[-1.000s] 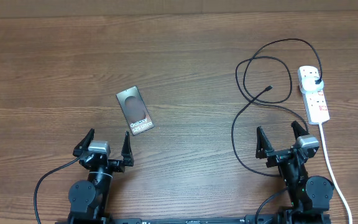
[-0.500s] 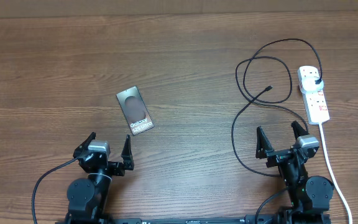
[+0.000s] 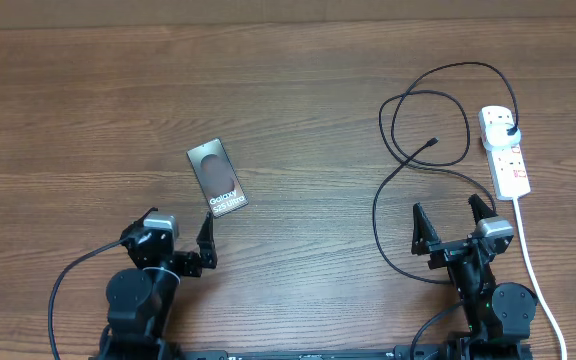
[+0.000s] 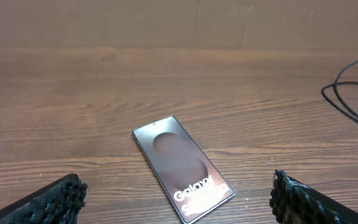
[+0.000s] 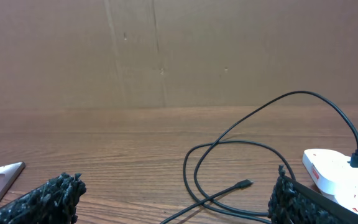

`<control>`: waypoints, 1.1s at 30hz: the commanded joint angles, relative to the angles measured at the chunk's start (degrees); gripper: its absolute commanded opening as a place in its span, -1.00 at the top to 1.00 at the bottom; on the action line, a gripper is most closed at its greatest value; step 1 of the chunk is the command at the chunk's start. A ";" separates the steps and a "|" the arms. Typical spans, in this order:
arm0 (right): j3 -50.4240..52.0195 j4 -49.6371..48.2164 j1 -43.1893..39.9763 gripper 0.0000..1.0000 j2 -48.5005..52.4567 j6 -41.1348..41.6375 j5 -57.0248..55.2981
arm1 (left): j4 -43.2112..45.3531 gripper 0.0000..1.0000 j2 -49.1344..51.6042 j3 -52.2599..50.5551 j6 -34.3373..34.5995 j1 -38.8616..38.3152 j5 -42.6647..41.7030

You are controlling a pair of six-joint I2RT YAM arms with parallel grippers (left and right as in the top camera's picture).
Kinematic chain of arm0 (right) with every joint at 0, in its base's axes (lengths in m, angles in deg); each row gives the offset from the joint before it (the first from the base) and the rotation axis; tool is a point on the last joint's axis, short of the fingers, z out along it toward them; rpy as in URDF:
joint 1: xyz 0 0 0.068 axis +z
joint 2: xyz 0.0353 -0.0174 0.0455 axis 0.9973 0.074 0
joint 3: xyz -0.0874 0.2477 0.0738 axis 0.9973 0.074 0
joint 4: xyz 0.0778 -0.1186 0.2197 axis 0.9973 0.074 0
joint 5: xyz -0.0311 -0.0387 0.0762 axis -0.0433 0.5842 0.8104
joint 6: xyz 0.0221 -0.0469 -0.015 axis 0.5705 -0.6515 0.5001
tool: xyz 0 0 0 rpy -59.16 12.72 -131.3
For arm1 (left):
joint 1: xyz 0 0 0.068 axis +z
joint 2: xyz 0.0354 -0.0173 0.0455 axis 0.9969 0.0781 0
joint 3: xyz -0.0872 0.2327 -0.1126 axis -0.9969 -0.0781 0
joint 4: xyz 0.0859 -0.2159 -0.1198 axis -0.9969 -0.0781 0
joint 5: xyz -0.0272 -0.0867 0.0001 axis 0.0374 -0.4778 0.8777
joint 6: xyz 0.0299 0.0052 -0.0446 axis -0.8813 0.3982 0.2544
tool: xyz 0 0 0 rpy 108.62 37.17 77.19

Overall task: Plug charger to phone and switch on socket
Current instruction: 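Move the left gripper forward over the silver phone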

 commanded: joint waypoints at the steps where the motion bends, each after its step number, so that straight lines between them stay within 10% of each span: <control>1: 0.57 -0.31 0.31 -1.00 -0.35 0.15 0.31 | 0.11 -1.00 3.21 4.61 2.08 -0.37 -1.22; 12: 0.57 -0.31 0.31 -1.00 -0.35 0.15 0.28 | -10.95 -1.00 24.52 26.03 1.99 -0.37 -2.49; 18: 0.57 -0.31 0.31 -1.00 -0.35 0.15 0.31 | -11.15 -1.00 34.75 35.56 -4.37 -0.37 -19.17; 33: 0.57 -0.31 0.31 -1.00 -0.35 0.15 0.31 | -15.08 -1.00 45.70 36.81 -6.75 -0.37 -33.79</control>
